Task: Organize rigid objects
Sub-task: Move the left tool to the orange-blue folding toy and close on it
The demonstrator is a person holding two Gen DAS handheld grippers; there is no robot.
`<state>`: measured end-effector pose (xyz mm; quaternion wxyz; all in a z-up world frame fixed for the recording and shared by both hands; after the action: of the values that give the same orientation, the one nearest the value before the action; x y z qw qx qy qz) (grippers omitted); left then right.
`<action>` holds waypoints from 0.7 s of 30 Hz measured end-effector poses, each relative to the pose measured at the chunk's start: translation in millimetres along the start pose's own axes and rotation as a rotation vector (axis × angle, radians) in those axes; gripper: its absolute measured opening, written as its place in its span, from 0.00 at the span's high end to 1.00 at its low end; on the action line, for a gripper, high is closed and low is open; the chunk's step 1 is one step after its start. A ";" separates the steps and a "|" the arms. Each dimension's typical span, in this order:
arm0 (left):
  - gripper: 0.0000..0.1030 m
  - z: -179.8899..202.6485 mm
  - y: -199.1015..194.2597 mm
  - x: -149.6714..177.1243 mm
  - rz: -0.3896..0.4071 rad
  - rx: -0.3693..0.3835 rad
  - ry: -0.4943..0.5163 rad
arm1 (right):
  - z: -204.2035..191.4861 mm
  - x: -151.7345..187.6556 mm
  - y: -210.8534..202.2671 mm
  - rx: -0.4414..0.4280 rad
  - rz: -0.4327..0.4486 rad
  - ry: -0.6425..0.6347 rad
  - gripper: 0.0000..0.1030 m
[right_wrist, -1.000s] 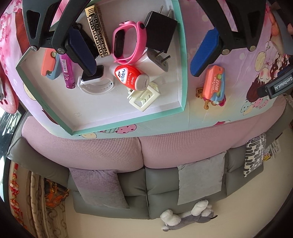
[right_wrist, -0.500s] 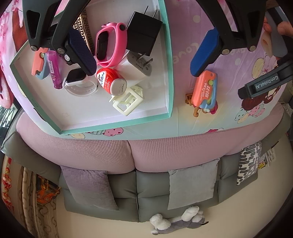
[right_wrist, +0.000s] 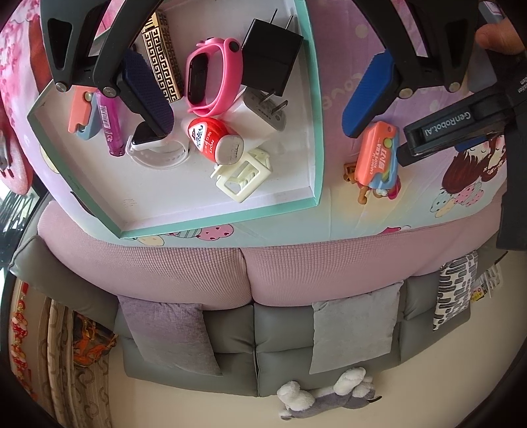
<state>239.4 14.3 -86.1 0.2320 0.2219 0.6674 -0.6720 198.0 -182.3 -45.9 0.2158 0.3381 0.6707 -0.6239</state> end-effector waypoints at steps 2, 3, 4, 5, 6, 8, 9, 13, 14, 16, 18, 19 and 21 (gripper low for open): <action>0.00 6.7 0.5 -1.3 0.007 0.004 0.025 | -1.9 -2.3 0.3 0.000 0.002 -0.021 0.00; 0.00 9.7 0.8 -1.8 0.010 0.004 0.039 | -2.7 -4.2 0.4 -0.002 0.005 -0.029 0.00; 0.00 12.7 1.5 -2.1 0.012 0.006 0.052 | -3.2 -5.9 1.1 -0.007 0.004 -0.032 0.00; 0.00 15.4 2.8 -2.3 0.012 0.009 0.063 | -3.8 -7.6 1.9 -0.017 0.002 -0.031 0.00; 0.00 17.9 3.7 -2.3 0.013 0.012 0.074 | -4.2 -9.8 3.0 -0.031 0.000 -0.027 0.00; 0.00 21.5 5.9 -2.3 0.019 0.012 0.093 | -4.9 -13.5 7.2 -0.059 -0.011 -0.009 0.00; 0.00 22.5 7.9 -2.1 0.022 0.010 0.099 | -4.5 -14.7 9.9 -0.070 -0.020 0.001 0.00; 0.00 26.8 16.7 1.1 0.017 0.013 0.118 | -5.5 -17.1 21.2 -0.109 -0.058 0.020 0.00; 0.00 28.3 17.9 1.2 0.019 0.018 0.122 | -5.5 -17.4 23.7 -0.113 -0.066 0.024 0.00; 0.00 31.9 18.6 0.5 0.029 0.030 0.130 | -5.5 -17.7 27.8 -0.119 -0.080 0.032 0.00; 0.00 33.2 20.0 -0.1 0.037 0.030 0.125 | -6.4 -17.7 31.2 -0.129 -0.095 0.038 0.00; 0.00 33.3 21.7 -0.1 0.036 0.029 0.122 | -6.7 -17.4 32.4 -0.130 -0.101 0.039 0.00; 0.00 32.8 25.2 0.4 0.032 0.031 0.121 | -8.3 -17.2 34.6 -0.126 -0.104 0.024 0.00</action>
<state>254.8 -18.6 -106.1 0.1986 0.2763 0.6660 -0.6638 235.7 -177.6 -56.5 0.1960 0.2960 0.7279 -0.5867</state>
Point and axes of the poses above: each gripper's, at about its wrist camera, not at the fingertips, and y roughly the way its jaws point, z to its right, x to its underside, the point moved 10 cm from there along y, roughly the way its jaws point, and after that the axes turned 10 degrees about y, right-handed, at the moved point
